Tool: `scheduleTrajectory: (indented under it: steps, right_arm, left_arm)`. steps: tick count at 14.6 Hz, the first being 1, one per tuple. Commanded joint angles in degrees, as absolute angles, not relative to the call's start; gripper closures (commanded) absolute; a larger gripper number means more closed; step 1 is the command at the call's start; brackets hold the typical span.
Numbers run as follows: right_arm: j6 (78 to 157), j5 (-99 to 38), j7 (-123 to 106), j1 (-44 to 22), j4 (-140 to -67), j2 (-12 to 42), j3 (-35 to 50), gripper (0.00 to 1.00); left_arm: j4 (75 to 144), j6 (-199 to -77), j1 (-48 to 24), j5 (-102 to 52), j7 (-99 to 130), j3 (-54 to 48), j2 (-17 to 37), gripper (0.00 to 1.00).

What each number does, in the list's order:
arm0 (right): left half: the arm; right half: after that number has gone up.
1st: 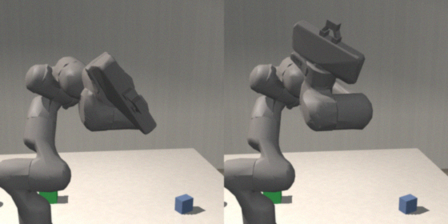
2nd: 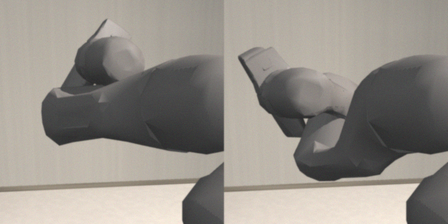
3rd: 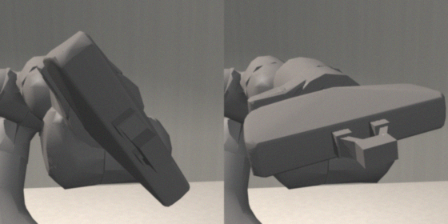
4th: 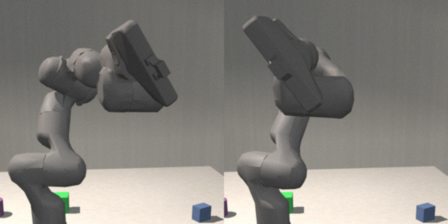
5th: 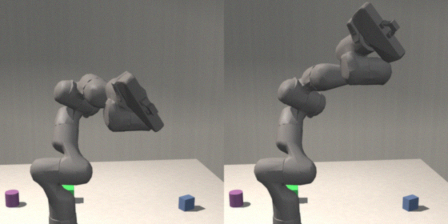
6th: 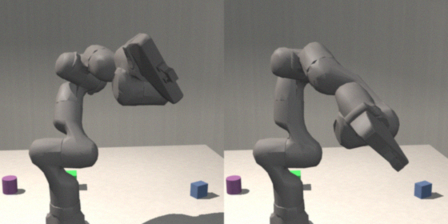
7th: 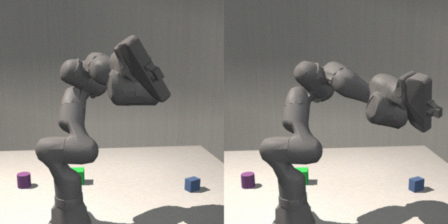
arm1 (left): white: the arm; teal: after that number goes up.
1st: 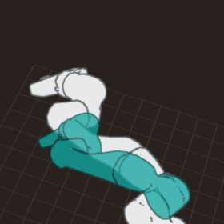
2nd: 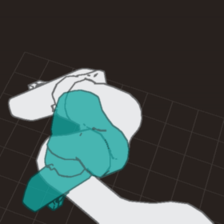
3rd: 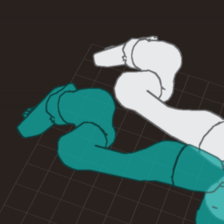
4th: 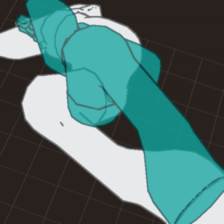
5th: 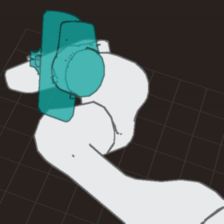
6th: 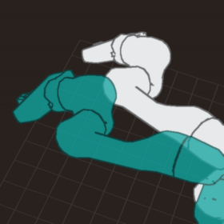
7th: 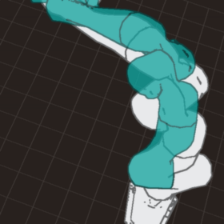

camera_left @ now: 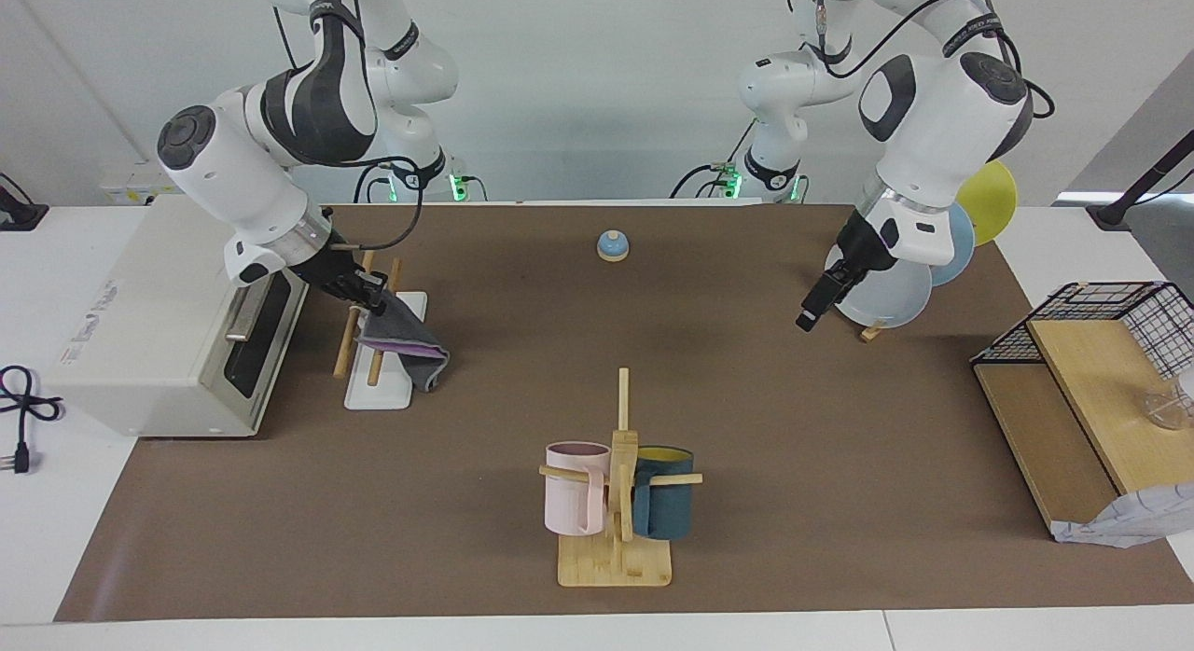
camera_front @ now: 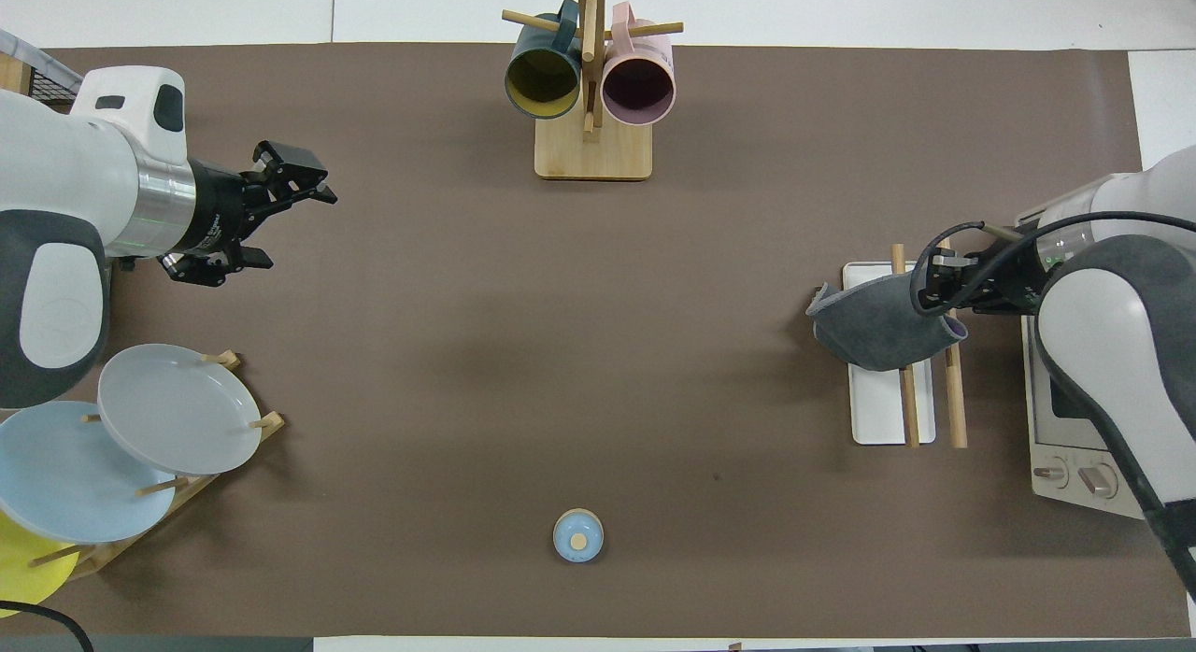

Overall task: Fold towel and hang on rack
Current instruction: 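Carry the towel with the right gripper while the left gripper withdraws, then drape the towel over the wooden dowels with the right gripper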

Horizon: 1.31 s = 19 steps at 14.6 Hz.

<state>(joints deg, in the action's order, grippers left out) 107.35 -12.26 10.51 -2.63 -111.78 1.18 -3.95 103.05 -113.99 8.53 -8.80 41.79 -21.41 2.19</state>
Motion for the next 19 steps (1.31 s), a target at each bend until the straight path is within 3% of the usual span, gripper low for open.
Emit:
scheduleTrajectory:
  steps: [1, 4, 8, 12, 19]
  right_arm:
    - [106.44, -5.83, 2.93, 0.07, -112.94, -0.44, -3.43, 1.0]
    - [107.32, -4.31, -5.26, 3.69, -112.85, -0.26, -3.34, 1.0]
    - [107.14, -4.22, -7.11, 5.45, -114.69, -1.14, -3.43, 1.0]
    - [108.1, -4.22, -7.65, 6.33, -117.85, -2.37, -3.34, 1.0]
    - [111.7, -4.22, -7.82, 6.5, -123.21, -4.48, -3.43, 1.0]
  left_arm:
    - [101.69, -109.79, 9.49, -3.45, 29.58, -20.4, 1.14, 0.0]
    - [100.11, -105.57, 7.74, -0.7, 17.18, -16.01, 0.88, 0.0]
    - [97.13, -96.27, -0.43, -0.62, 4.94, -4.94, 0.26, 0.0]
    - [95.8, -88.08, -0.53, -0.7, 1.23, -4.75, -1.32, 0.0]
    - [96.68, -86.13, -1.49, -0.79, 1.32, -6.06, -3.78, 0.0]
